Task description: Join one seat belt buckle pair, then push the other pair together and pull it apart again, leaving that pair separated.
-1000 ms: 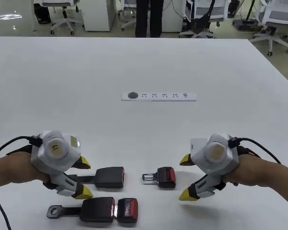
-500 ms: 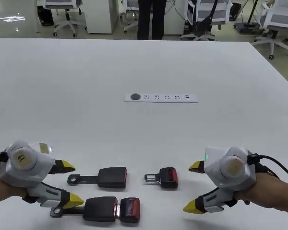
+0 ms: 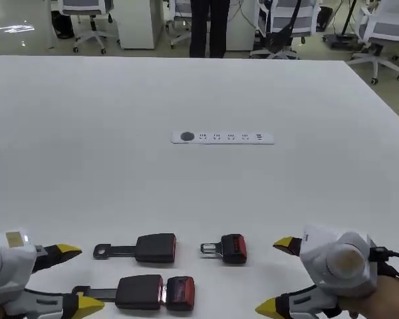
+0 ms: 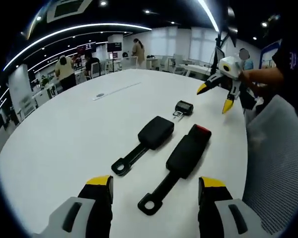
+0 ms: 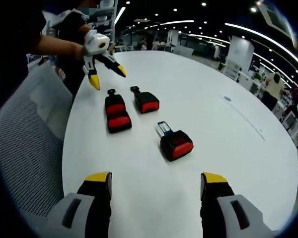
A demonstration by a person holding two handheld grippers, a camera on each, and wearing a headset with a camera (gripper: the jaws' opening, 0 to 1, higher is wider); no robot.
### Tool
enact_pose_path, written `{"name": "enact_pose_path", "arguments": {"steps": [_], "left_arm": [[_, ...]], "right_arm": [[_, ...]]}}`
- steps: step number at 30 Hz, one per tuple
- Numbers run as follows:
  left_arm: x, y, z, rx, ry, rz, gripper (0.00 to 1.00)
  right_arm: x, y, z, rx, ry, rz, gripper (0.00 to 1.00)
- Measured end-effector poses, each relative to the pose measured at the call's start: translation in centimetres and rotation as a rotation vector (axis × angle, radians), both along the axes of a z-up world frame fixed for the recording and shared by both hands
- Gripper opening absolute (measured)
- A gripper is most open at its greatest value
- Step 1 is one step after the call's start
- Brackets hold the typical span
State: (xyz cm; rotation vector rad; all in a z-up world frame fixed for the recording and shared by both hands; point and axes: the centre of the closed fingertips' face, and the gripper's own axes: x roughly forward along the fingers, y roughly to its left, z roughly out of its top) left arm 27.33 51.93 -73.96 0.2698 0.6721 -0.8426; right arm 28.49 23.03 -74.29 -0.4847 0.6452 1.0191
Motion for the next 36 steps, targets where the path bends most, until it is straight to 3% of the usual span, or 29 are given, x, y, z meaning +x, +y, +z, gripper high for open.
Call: {"name": "enact_pose_path", "arguments": {"steps": [8, 10, 12, 14, 15, 17, 23, 27, 29, 36], "left_arm": [[-1.7, -0.5, 0.6, -0.056, -0.038, 0.054, 0.76], [-2.1, -0.8, 0.7, -0.069, -0.049, 0.057, 0.78], [-2.2, -0.6, 0.5, -0.088, -0.062, 0.081, 0.81], [-2.4, -0.8, 0.8, -0.107, -0.073, 0.102, 0.84], [-2.5, -0.8, 0.8, -0.106, -0.079, 0.103, 0.85], [-3.0, -1.6, 1.4, -0.107, -0.092, 0.103, 0.85], [-3.1, -1.0, 0.3, -0.134, -0.092, 0.106, 0.95], [-3.4, -1.4, 0.6, -0.129, -0.118, 0.105, 1.0], [-3.6, -1.6, 0.8, -0.132, -0.126, 0.101, 1.0], [-4.0, -2.1, 1.1, -0.139, -0.124, 0.103, 1.0]], "right_arm": [[-1.7, 0.1, 0.1, 0.071, -0.009, -0.067, 0.77], [-1.7, 0.0, 0.4, 0.09, -0.038, -0.093, 0.78], [-2.2, 0.2, 0.9, 0.116, -0.021, -0.134, 0.82], [-2.0, 0.0, 0.1, 0.127, -0.034, -0.144, 0.89], [-2.5, 0.4, 1.0, 0.151, -0.034, -0.156, 0.91], [-2.6, 0.5, 1.1, 0.179, -0.035, -0.178, 0.95], [-3.2, 1.0, 0.9, 0.228, -0.039, -0.173, 0.99], [-3.1, 1.3, 1.3, 0.264, -0.06, -0.187, 0.99], [-3.2, 1.5, 1.2, 0.287, -0.048, -0.195, 0.99], [-3.5, 1.9, 0.7, 0.305, -0.058, -0.181, 0.99]]}}
